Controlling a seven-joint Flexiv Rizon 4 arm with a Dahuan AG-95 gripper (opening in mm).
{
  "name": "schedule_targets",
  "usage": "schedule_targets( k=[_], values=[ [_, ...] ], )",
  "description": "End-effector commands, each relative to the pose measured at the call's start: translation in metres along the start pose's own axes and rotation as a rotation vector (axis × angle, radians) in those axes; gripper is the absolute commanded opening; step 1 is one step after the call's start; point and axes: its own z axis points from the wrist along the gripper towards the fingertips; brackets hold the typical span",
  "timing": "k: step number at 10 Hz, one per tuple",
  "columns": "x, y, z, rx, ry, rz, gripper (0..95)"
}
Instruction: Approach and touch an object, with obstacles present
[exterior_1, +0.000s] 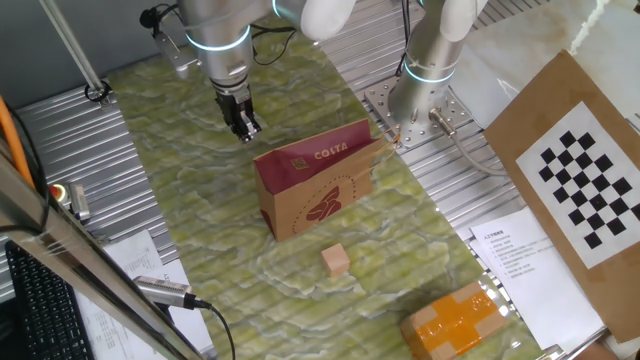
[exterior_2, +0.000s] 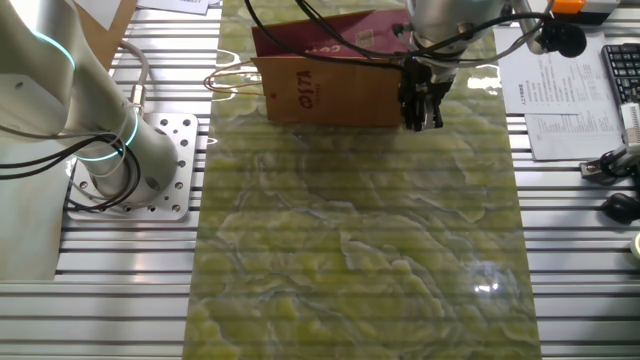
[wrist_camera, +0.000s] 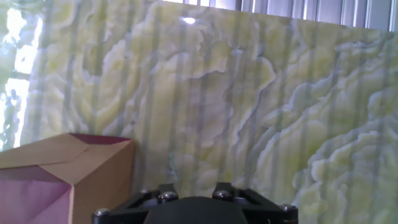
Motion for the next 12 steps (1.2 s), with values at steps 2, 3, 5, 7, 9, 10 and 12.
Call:
schedule_targets(
  k=[2,3,5,7,9,10,12],
  values=[
    [0.0,0.0,0.0,0.001,0.0,0.0,0.0],
    [0.0,0.0,0.001,0.001,0.0,0.0,0.0],
    [-0.002,-0.001,0.002,0.002,-0.003,-0.009,0.0],
    [-0.009,-0.001,0.001,0.004,-0.003,-0.011,0.0],
    [-0.013,-0.001,0.001,0.004,-0.002,-0.012,0.0],
    [-0.023,-0.002,0.003,0.004,-0.003,-0.012,0.0],
    [-0.038,-0.002,0.005,0.002,-0.003,-0.016,0.0]
  ],
)
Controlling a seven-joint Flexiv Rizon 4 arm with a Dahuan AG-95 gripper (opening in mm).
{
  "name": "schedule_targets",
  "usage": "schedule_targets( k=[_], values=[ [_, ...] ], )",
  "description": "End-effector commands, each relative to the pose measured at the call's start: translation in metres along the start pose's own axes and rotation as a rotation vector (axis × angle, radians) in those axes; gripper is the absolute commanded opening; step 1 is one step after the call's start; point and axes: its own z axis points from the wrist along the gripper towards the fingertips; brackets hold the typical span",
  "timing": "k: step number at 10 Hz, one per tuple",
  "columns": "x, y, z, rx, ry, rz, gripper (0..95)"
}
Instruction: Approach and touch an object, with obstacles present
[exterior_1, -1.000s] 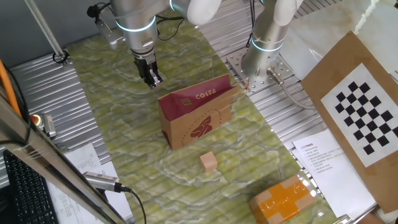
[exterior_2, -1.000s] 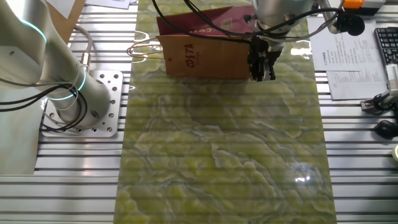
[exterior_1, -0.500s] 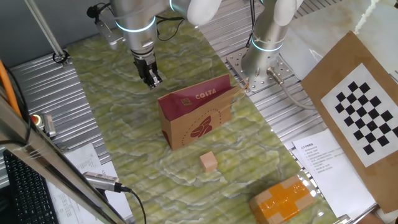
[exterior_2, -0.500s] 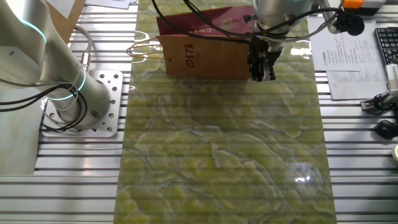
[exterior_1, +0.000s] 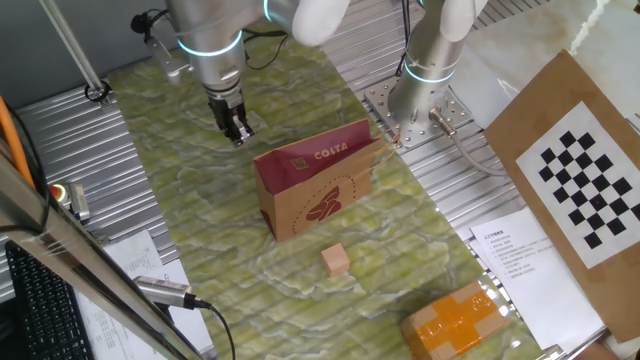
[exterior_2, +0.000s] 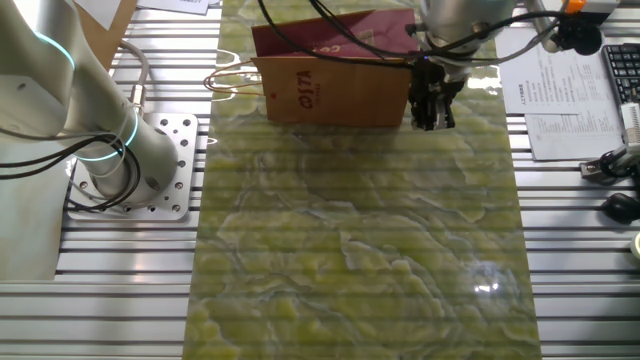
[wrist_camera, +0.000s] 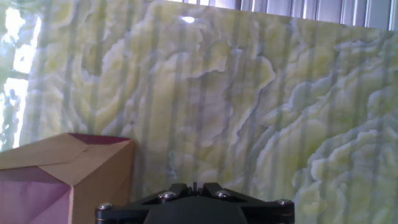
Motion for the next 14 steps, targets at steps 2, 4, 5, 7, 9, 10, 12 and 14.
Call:
schedule_targets(
  k=[2,4,5,7,9,10,12,14],
  values=[
    [-0.019,0.002,-0.001,-0.004,0.002,-0.007,0.0],
    [-0.042,0.008,-0.006,-0.006,0.003,-0.016,0.0],
    [-0.047,0.01,-0.007,-0.011,0.003,-0.023,0.0],
    [-0.064,0.028,-0.007,-0.018,0.002,-0.057,0.0],
    [-0.08,0.056,-0.006,-0.01,0.005,-0.078,0.0],
    [-0.088,0.069,-0.005,-0.011,0.007,-0.087,0.0],
    [-0.098,0.086,-0.005,-0.01,0.016,-0.104,0.0],
    [-0.11,0.108,-0.004,-0.008,0.018,-0.128,0.0]
  ],
)
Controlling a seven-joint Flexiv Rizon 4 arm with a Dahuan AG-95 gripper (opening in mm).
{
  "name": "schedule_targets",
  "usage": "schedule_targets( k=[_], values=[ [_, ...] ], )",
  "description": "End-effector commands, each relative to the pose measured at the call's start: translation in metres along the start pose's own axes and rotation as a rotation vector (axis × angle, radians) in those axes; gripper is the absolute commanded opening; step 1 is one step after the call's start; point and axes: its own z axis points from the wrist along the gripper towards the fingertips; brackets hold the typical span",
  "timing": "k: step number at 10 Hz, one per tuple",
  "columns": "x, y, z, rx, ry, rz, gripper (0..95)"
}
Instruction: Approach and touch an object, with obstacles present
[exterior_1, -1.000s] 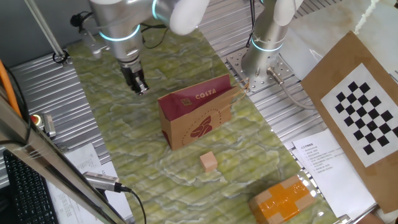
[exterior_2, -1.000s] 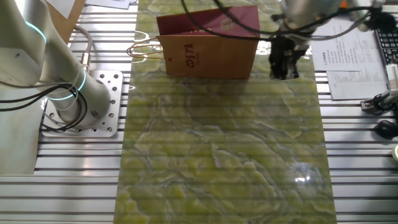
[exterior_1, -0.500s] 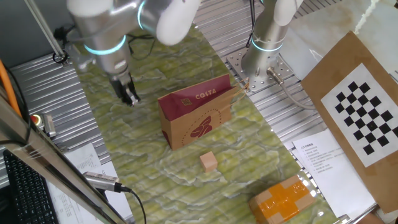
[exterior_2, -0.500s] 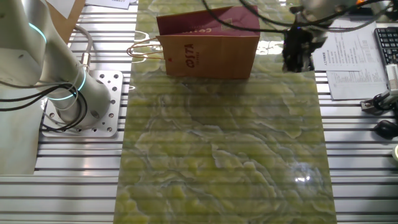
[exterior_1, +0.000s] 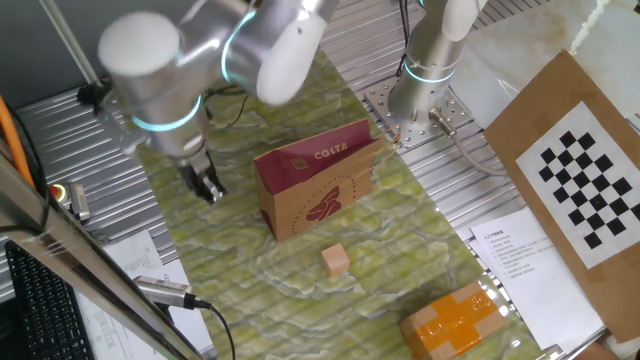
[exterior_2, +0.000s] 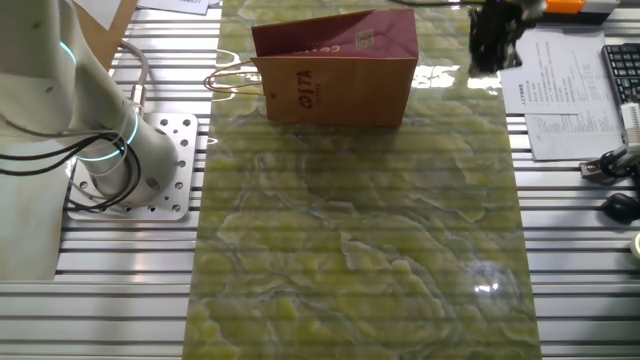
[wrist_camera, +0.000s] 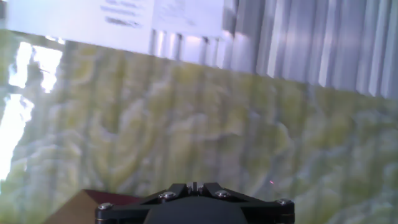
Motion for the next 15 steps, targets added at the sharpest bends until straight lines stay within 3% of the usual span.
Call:
schedule_targets(
  k=[1,5,11,15],
  values=[
    [-0.004,0.011,0.004,-0.002,-0.011,-0.013,0.0],
    [-0.004,0.025,0.021,-0.001,-0.01,0.005,0.0],
    [-0.004,0.026,0.021,-0.006,-0.016,0.027,0.0],
    [-0.004,0.026,0.021,-0.009,0.018,-0.1,0.0]
  ],
)
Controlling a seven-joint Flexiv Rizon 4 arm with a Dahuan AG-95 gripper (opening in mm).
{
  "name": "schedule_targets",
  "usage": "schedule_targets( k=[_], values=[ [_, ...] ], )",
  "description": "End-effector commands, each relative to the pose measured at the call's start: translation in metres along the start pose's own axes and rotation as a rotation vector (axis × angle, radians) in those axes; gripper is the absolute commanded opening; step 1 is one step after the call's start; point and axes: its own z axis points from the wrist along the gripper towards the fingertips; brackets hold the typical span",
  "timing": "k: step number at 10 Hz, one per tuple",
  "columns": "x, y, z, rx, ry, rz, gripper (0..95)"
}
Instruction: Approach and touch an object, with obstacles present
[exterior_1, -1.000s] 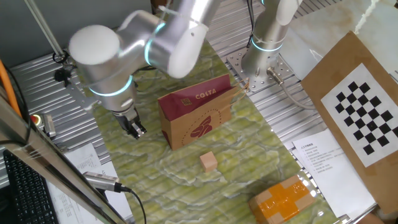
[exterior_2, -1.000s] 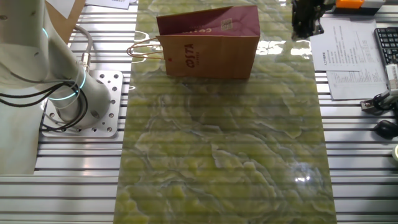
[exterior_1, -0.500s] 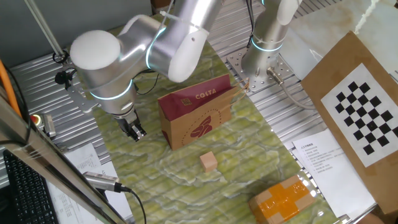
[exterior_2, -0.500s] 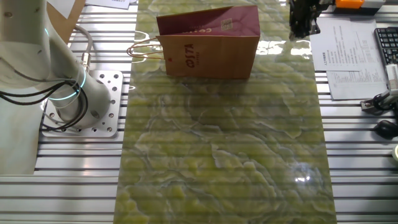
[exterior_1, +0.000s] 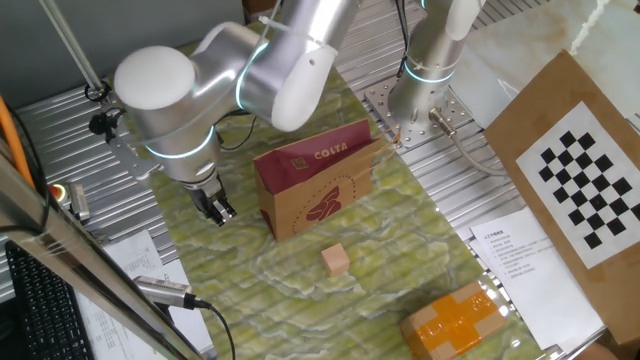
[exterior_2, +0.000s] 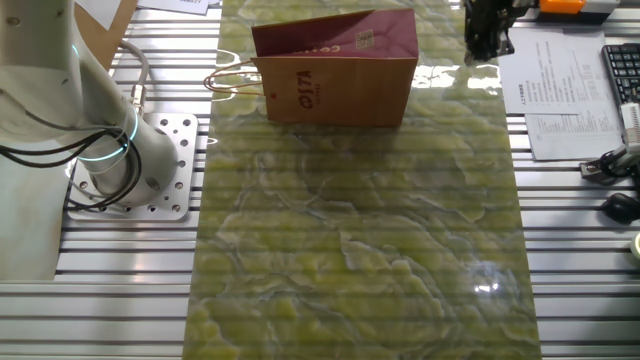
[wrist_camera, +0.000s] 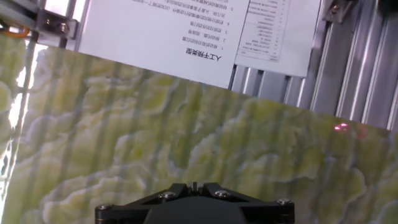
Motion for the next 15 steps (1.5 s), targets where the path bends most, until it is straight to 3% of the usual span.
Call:
schedule_targets(
  k=[1,2,9,15],
  values=[
    [0.002,-0.002,-0.001,-0.019,0.01,-0.103,0.0],
    [0.004,0.0,-0.001,-0.032,0.005,-0.104,0.0],
    [-0.015,0.09,0.022,-0.025,0.008,0.009,0.0],
    [-0.014,0.119,0.032,-0.022,0.008,0.049,0.0]
  ],
)
